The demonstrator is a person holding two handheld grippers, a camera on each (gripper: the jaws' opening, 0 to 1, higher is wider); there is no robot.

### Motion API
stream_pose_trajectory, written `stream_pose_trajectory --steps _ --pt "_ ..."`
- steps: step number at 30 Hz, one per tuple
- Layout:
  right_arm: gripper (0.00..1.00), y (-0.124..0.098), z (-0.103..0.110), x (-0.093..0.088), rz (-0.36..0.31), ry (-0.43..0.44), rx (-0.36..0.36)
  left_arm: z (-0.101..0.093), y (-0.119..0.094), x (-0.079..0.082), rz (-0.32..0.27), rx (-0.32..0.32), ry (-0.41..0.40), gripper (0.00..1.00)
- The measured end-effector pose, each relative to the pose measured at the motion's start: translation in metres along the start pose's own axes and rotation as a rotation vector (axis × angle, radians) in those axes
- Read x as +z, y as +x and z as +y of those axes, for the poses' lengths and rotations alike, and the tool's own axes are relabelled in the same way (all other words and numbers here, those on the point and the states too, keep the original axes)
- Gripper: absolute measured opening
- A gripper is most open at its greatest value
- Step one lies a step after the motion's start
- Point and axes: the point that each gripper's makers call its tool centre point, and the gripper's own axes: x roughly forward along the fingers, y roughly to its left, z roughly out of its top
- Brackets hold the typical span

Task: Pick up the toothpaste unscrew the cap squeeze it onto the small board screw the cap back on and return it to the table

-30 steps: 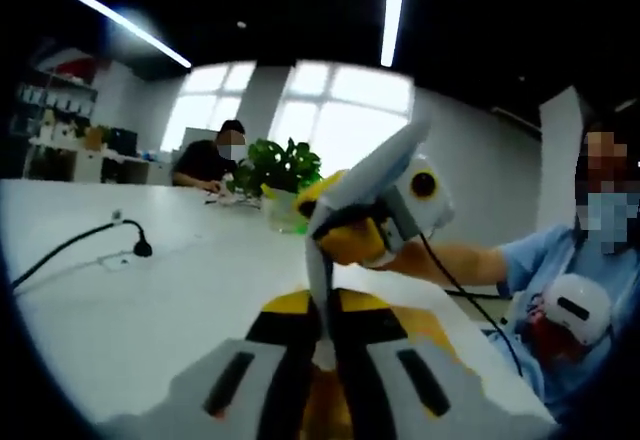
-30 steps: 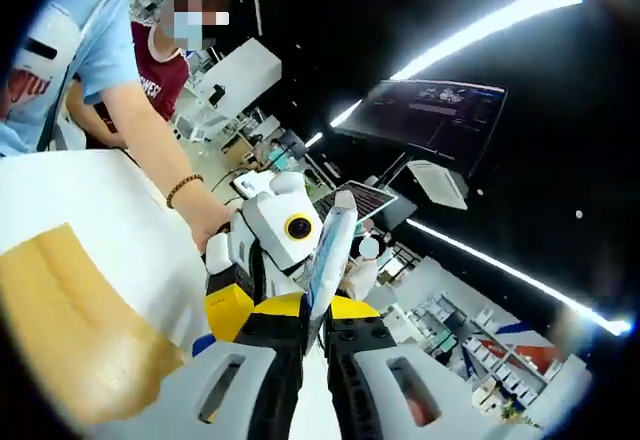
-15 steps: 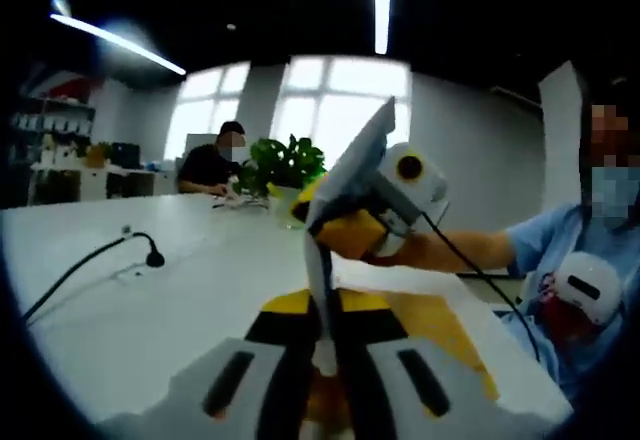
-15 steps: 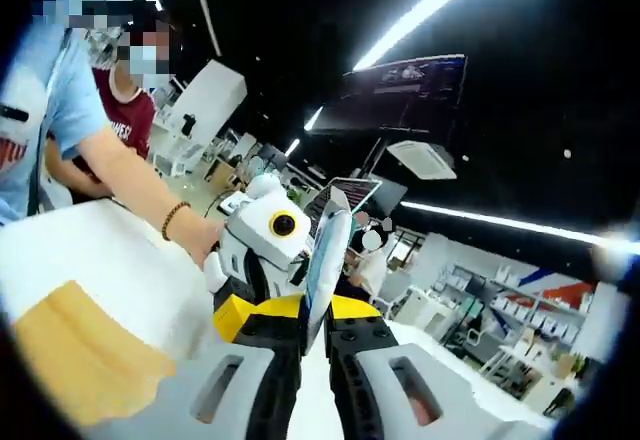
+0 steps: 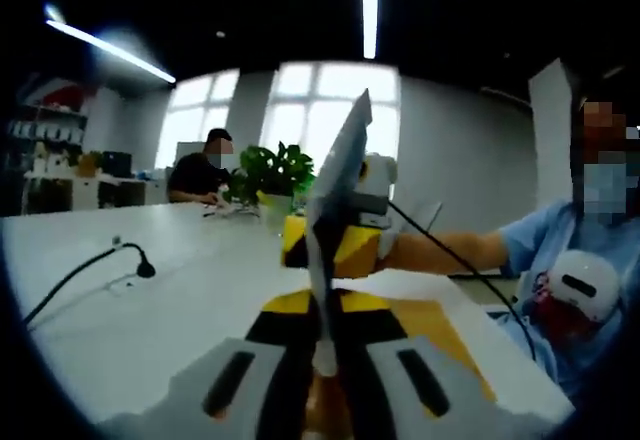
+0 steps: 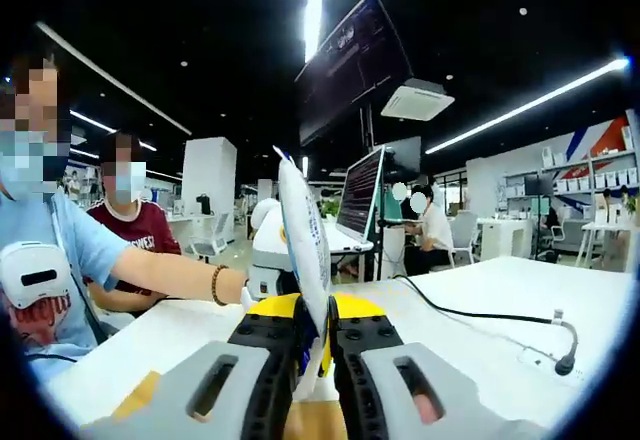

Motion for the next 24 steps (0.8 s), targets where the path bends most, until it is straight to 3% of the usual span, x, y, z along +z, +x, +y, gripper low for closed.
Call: stream_pose_trajectory --steps 5,8,11,16,24 --pt "0.07 0.001 0.0 0.001 -0.021 0.019 0.004 0.002 -0.001 0.001 -0.007 0.005 0.01 0.05" --pt "0.05 0.002 0.0 -0.005 0.003 -0.082 0.003 0.005 -0.001 -0.005 0.016 0.023 0.033 0.05" --pt "0.03 0.003 -0.002 -0.008 -0.003 -0.104 -0.001 0.01 -0.001 -0.008 0.003 0.046 0.085 0.06" --pt "0.02 0.005 -0.006 -0.014 0.023 -0.104 -0.002 0.017 -0.003 -0.014 -0.006 0.046 0.036 0.05" --pt "0.01 0.005 -0.009 -0.022 0.04 -0.09 -0.009 0.019 -0.003 -0.021 -0.005 0.052 0.023 0.05"
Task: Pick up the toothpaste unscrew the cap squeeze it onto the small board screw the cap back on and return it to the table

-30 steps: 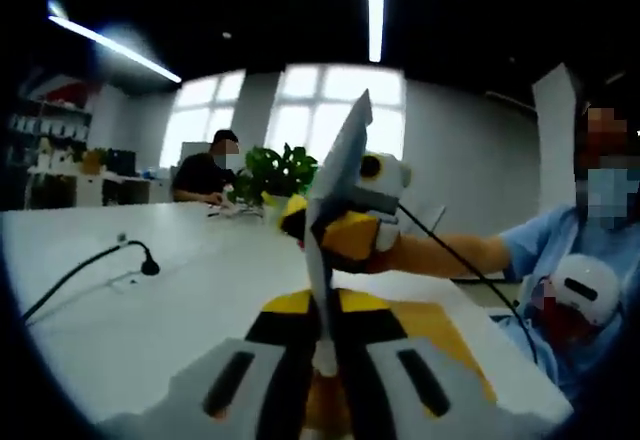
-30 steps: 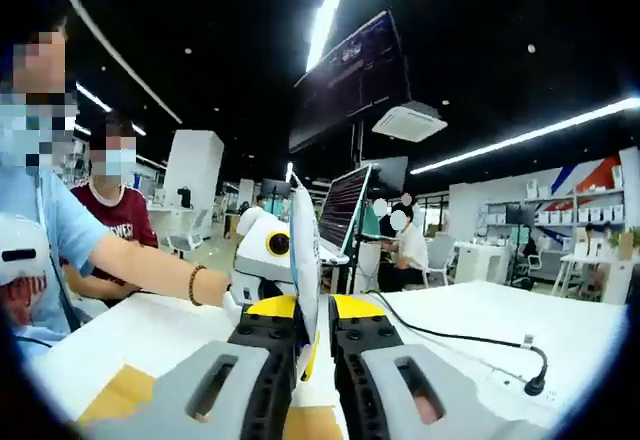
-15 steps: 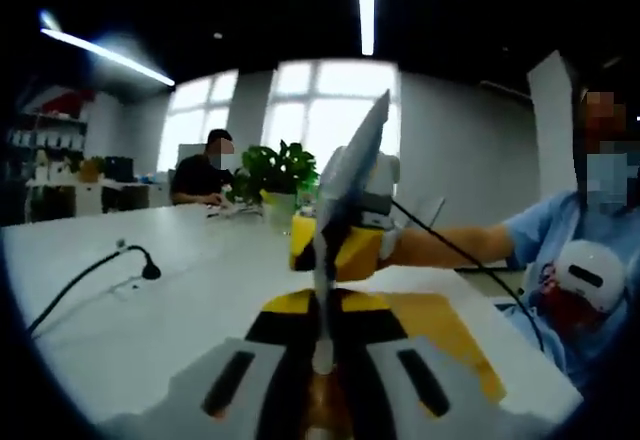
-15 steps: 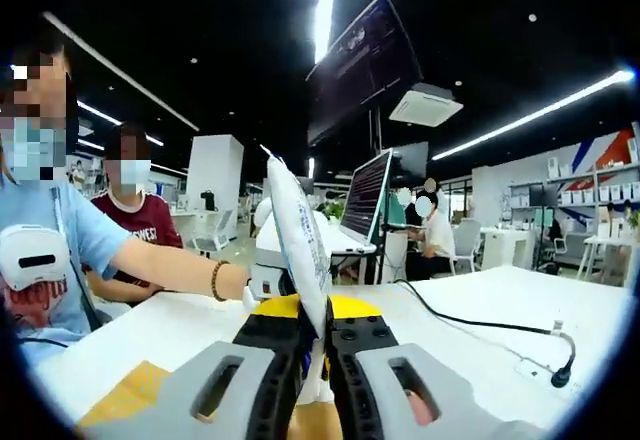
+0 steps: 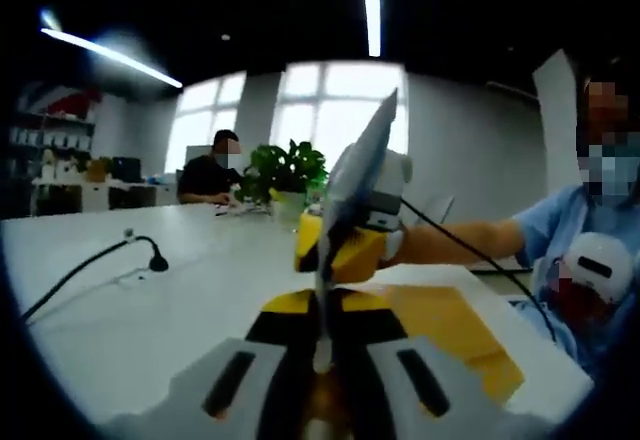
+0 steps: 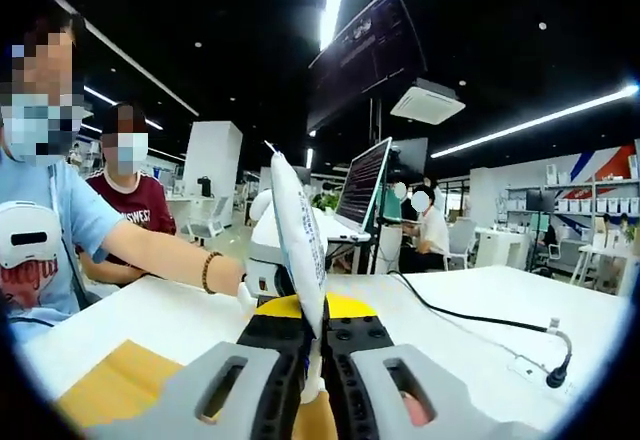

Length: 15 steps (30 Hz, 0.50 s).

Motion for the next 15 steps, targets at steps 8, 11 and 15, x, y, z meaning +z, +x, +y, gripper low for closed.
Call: stream_pose_trajectory --steps 8,11,15 --pt "0.0 0.0022 -0.0036 -0.0043 0.011 -0.02 -0.006 0.0037 -0.0007 -0.0031 -0.002 0.011 -0.022 0.05" --pt "0.0 0.003 -0.0049 -0.0081 0.02 -0.02 -0.007 0.0056 -0.0004 -0.0062 0.002 0.012 -0.027 0.05" --pt "0.0 0.0036 -0.0075 -0.0098 0.019 -0.023 -0.007 0.0081 -0.0007 -0.007 0.004 0.016 -0.031 0.05"
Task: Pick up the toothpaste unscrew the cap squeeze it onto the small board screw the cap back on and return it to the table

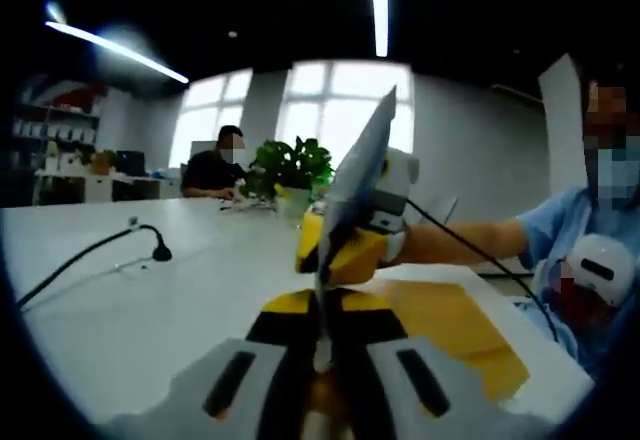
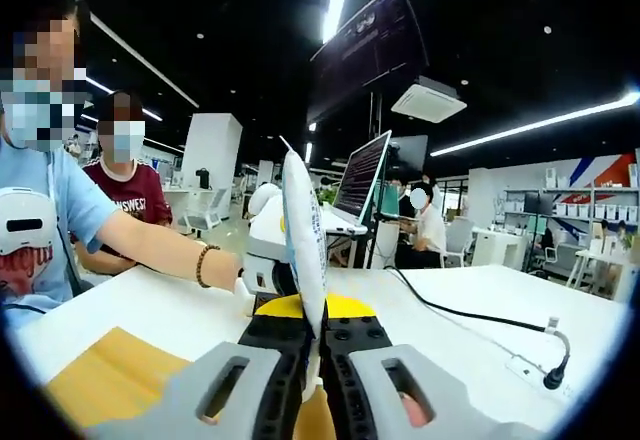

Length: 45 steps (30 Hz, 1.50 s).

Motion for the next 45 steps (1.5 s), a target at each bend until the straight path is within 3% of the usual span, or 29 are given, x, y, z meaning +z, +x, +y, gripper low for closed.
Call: stream_pose_trajectory --steps 19,22,25,28,37,38,42,45 --pt "0.0 0.002 -0.009 -0.006 0.034 -0.069 -0.02 0.012 0.002 -0.001 0.012 0.03 0.018 0.05" --pt "0.0 0.003 -0.01 -0.007 0.046 -0.119 -0.032 0.014 0.001 -0.002 0.015 0.038 0.037 0.05" --pt "0.0 0.004 -0.008 -0.007 0.08 -0.223 -0.045 0.014 0.0 -0.003 0.005 0.033 0.043 0.05" --pt "0.01 0.005 -0.004 -0.007 0.102 -0.358 -0.049 0.013 -0.001 -0.003 0.026 0.052 0.135 0.06" --pt "0.01 0.0 -0.012 -0.006 0.039 -0.374 -0.046 0.014 0.0 -0.003 0.051 0.066 0.178 0.06" --pt "0.01 0.001 -0.014 -0.006 0.04 -0.387 -0.055 0.022 -0.001 -0.002 0.074 0.1 0.232 0.06" --pt "0.01 0.0 -0.02 -0.006 0.029 -0.383 -0.06 0.023 0.002 -0.003 0.092 0.092 0.208 0.06" --pt "0.01 0.001 -0.022 -0.007 0.047 -0.411 -0.062 0.026 0.002 -0.003 0.109 0.109 0.235 0.07"
